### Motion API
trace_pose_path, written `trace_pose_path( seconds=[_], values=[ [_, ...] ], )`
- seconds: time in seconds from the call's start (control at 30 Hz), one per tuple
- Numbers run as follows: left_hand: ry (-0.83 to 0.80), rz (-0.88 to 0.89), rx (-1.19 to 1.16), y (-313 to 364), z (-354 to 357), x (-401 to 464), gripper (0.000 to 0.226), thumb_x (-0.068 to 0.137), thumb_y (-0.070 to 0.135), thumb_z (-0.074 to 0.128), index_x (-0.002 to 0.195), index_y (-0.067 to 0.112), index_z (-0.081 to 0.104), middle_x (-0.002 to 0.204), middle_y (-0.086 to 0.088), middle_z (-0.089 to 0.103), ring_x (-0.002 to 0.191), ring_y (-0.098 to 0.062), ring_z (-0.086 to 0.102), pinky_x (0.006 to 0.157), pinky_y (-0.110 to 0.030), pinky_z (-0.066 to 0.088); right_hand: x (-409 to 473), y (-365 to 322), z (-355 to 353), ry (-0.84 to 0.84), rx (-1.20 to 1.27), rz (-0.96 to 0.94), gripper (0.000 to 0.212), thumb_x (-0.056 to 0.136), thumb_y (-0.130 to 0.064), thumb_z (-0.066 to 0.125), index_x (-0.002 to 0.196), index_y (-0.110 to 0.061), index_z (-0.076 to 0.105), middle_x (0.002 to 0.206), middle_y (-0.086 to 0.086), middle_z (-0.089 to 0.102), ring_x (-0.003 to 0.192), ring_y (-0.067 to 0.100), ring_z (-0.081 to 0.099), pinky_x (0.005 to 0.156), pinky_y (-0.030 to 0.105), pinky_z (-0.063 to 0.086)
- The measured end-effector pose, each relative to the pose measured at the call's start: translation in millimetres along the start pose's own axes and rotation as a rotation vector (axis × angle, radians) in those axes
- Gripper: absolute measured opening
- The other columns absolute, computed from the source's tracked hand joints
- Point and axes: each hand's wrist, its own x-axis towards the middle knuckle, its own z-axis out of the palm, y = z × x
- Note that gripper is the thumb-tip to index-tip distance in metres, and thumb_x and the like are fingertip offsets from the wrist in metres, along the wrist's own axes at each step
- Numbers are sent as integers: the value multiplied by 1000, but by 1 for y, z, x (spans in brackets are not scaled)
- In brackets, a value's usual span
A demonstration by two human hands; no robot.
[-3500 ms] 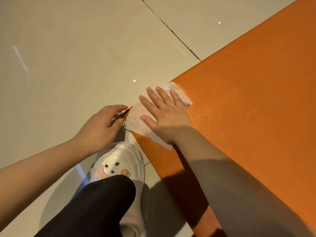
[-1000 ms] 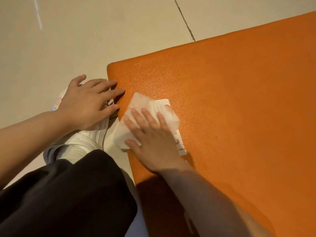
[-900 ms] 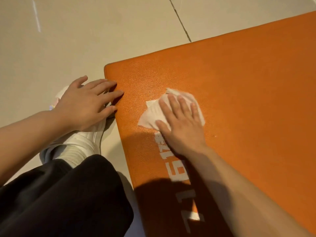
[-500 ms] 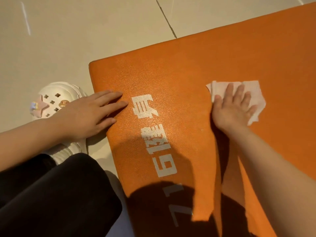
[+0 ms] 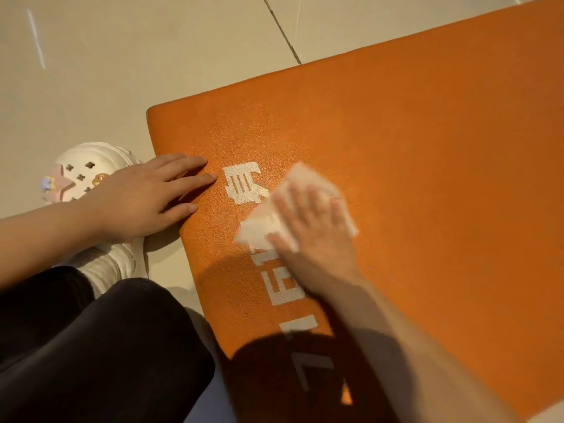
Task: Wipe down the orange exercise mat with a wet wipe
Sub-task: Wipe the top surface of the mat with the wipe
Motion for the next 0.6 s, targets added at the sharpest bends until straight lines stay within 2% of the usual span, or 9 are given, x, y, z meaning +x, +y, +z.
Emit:
trace_pose_path(
  seconds=[0.07,0.17,0.23,0.3,0.37,0.47,0.53,0.6],
  values=[
    [3,1,5,0,1,-1,70,98,63,19,147,21,44,151,-10,43,136,-33,43,106,-54,43,0,55,-9,50,-36,248,73,88,-66,-1,153,-34,-10,161,-4,-16,151,23,-10,117,42,-13],
    [16,-3,10,1,2,-1,72,97,66,16,147,22,45,150,-11,44,134,-34,44,104,-55,44,-14,114,-26,54,85,574,74,94,-65,9,158,-29,2,165,0,-8,151,23,-7,121,48,-5],
    [17,-9,4,0,1,0,72,97,67,17,148,24,43,151,-9,43,136,-33,43,104,-55,45,-19,119,-31,79,145,675,67,101,-57,18,158,-26,4,165,1,-9,151,25,-8,120,51,-5],
    [16,-9,2,-1,2,1,70,96,67,17,149,27,41,152,-7,41,137,-32,41,104,-56,44,-16,93,-27,48,181,715,64,103,-50,19,158,-26,-1,164,3,-15,150,26,-14,119,53,-8],
    [17,-8,13,0,3,2,70,96,67,17,149,27,40,153,-7,40,137,-32,40,105,-55,44,-13,49,-15,-5,129,570,63,101,-50,12,157,-27,-8,161,3,-24,148,28,-21,117,53,-14],
    [12,-8,14,0,1,1,70,97,66,17,148,25,42,151,-9,42,136,-33,42,104,-55,44,-10,-22,-6,-82,114,161,63,100,-54,12,152,-36,-17,152,-7,-37,143,23,-35,114,51,-24],
    [16,-3,9,0,2,1,70,98,65,17,147,22,44,150,-10,43,135,-34,43,105,-54,42,0,-31,-9,-115,110,36,62,101,-57,16,151,-41,-18,154,-11,-36,141,17,-37,114,50,-23],
    [26,-2,3,-1,2,-1,71,99,64,18,147,20,45,149,-11,44,134,-33,43,106,-52,40,16,-8,-16,-78,53,10,63,99,-61,14,151,-41,-15,157,-10,-29,145,16,-29,116,49,-20]
  ],
)
